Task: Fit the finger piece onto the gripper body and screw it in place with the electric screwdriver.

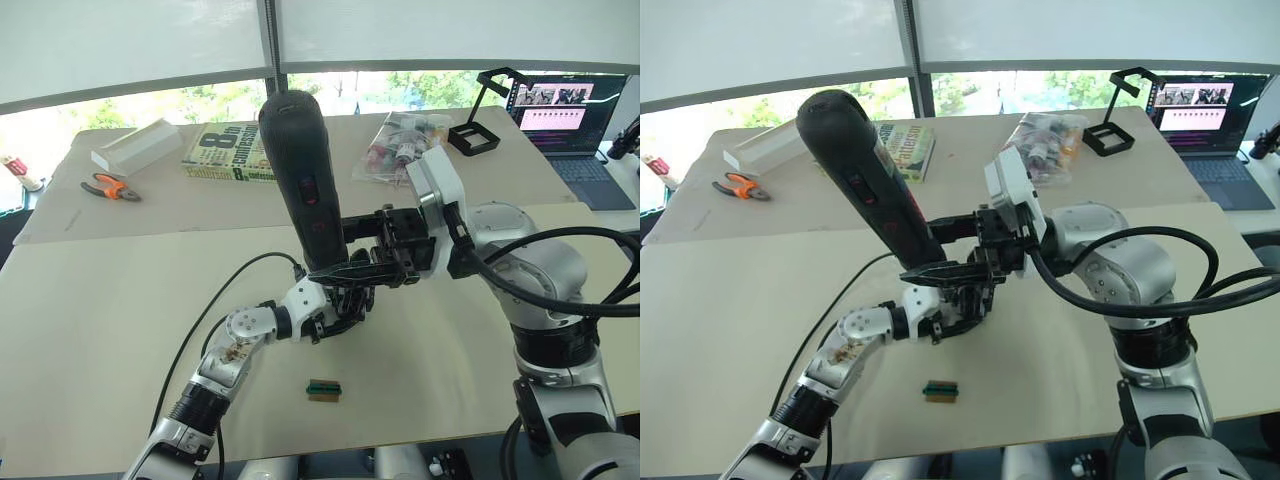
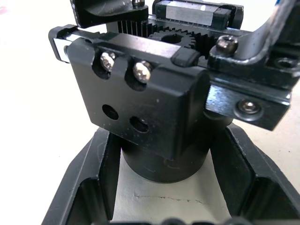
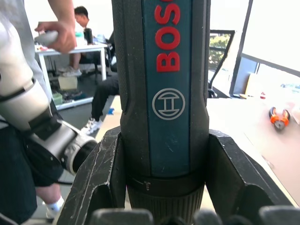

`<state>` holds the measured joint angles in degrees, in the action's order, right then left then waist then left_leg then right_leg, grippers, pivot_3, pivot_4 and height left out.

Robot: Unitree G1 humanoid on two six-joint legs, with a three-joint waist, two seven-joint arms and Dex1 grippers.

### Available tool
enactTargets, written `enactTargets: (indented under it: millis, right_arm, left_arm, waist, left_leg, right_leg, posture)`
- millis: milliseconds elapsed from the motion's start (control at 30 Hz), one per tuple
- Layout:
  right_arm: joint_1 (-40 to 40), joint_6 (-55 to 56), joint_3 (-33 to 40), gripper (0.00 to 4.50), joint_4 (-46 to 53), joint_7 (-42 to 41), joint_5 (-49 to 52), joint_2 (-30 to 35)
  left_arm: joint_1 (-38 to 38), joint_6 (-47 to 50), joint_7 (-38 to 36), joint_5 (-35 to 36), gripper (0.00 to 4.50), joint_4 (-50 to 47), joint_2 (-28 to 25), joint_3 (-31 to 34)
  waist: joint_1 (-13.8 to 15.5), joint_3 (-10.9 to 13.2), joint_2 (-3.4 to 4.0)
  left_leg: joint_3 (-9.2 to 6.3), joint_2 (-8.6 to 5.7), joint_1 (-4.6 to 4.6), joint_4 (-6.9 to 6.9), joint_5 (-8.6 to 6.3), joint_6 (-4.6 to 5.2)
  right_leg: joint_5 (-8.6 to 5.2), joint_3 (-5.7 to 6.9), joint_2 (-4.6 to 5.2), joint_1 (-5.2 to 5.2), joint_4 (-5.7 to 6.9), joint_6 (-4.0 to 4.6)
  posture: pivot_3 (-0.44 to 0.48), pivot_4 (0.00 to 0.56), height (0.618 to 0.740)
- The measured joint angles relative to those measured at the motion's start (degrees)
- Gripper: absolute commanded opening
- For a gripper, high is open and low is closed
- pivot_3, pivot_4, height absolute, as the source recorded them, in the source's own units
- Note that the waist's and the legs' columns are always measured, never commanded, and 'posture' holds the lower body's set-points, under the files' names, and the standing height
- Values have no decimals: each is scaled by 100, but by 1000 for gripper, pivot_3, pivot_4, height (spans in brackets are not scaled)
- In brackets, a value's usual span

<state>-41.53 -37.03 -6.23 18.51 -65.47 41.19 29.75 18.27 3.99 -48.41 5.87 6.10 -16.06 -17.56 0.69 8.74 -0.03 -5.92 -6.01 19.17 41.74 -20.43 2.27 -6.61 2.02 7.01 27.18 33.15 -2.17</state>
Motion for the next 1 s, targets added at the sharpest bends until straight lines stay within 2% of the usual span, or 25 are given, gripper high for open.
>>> enactTargets:
  millis: [1000]
  right_arm:
    - [201, 264, -85, 1922, -68, -89, -220, -66]
  left_arm:
    - [0, 13, -3, 7, 2292, 0, 5, 6]
  waist:
    - [-1, 0, 0]
  left_leg:
    - [0, 0, 0, 0, 0, 0]
  right_leg:
    - [0, 0, 0, 0, 0, 0]
  posture:
    - [0, 150, 738]
